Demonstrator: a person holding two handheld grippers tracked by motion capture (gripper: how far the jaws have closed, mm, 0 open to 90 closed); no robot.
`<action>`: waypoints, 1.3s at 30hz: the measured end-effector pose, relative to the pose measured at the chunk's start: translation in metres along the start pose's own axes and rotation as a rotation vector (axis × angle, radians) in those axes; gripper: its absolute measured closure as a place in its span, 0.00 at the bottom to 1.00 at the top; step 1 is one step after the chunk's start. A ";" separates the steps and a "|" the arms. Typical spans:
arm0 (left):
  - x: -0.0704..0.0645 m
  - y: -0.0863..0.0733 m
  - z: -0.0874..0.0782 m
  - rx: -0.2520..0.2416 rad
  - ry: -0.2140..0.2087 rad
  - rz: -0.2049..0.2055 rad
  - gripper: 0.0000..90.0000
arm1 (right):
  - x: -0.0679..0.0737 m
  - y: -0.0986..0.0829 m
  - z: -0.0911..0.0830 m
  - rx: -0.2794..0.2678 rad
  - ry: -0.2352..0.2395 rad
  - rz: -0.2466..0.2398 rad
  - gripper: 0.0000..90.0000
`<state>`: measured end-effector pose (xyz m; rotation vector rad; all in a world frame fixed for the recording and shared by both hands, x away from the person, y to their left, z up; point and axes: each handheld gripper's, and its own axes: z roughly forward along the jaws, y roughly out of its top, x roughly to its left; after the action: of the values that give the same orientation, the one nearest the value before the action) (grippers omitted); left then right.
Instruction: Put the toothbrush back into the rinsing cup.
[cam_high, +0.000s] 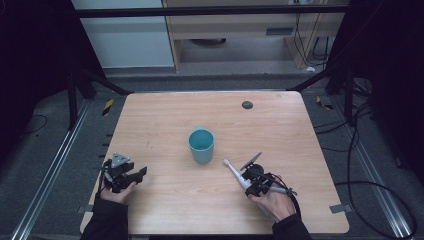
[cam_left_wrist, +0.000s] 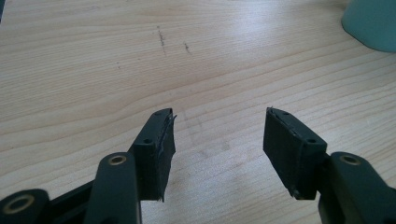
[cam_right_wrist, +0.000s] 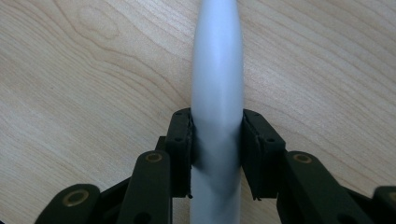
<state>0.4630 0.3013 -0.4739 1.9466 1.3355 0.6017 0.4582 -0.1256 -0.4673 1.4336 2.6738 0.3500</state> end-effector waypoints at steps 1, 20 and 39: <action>0.000 0.000 0.000 -0.001 0.001 0.002 0.47 | 0.000 0.000 0.000 0.000 0.000 0.000 0.73; 0.000 0.000 -0.001 -0.001 -0.001 0.004 0.47 | -0.010 -0.005 -0.041 -0.301 0.044 0.081 0.74; 0.000 0.000 -0.001 -0.005 -0.002 -0.001 0.47 | -0.020 0.012 -0.079 -0.726 0.046 0.166 0.74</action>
<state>0.4627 0.3013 -0.4733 1.9420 1.3322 0.6026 0.4642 -0.1482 -0.3886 1.3843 2.0840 1.2188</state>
